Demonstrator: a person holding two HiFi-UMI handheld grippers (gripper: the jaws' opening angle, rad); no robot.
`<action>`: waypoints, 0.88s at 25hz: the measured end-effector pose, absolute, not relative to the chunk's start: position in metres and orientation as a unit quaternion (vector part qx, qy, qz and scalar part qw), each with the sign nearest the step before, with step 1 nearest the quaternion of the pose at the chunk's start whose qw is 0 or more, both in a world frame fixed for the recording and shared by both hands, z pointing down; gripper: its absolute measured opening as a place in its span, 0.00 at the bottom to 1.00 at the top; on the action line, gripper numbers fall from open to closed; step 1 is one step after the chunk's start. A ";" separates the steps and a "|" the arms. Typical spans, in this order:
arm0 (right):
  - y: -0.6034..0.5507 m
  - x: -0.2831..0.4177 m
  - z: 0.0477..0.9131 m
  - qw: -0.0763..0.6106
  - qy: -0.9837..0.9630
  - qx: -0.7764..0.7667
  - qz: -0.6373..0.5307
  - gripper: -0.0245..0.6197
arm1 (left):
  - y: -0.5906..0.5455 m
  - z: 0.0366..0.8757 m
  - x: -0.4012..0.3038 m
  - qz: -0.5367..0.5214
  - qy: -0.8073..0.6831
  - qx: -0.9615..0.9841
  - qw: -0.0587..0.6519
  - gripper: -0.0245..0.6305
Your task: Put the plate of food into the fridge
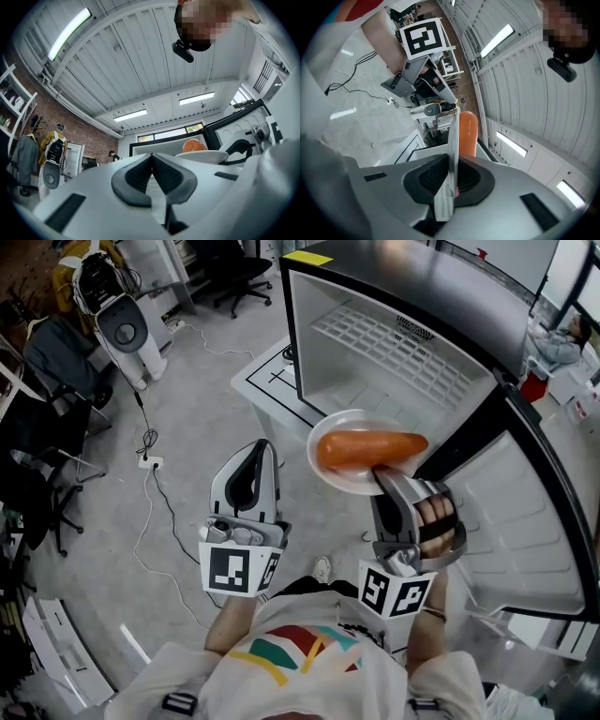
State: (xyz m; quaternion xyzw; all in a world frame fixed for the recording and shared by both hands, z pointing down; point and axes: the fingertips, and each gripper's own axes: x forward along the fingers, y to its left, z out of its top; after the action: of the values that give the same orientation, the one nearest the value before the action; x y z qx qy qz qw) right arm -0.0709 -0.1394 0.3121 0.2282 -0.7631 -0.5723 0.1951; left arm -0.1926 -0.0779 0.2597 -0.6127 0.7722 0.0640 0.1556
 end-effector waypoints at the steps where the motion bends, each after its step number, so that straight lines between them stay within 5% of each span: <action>1: -0.142 -0.072 0.314 0.195 -0.765 0.231 -0.569 0.08 | -0.082 0.260 -0.194 0.063 0.771 -0.614 0.156 0.05; 22: -0.196 -0.097 0.328 0.229 -0.751 0.317 -0.532 0.08 | -0.178 0.261 -0.211 0.094 0.686 -0.701 0.173 0.05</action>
State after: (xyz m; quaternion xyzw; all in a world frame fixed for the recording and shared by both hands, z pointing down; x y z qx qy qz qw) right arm -0.0968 -0.1962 0.3280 0.3171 -0.7512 -0.5318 0.2289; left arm -0.2112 -0.1784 0.2606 -0.7007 0.6858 0.0937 0.1730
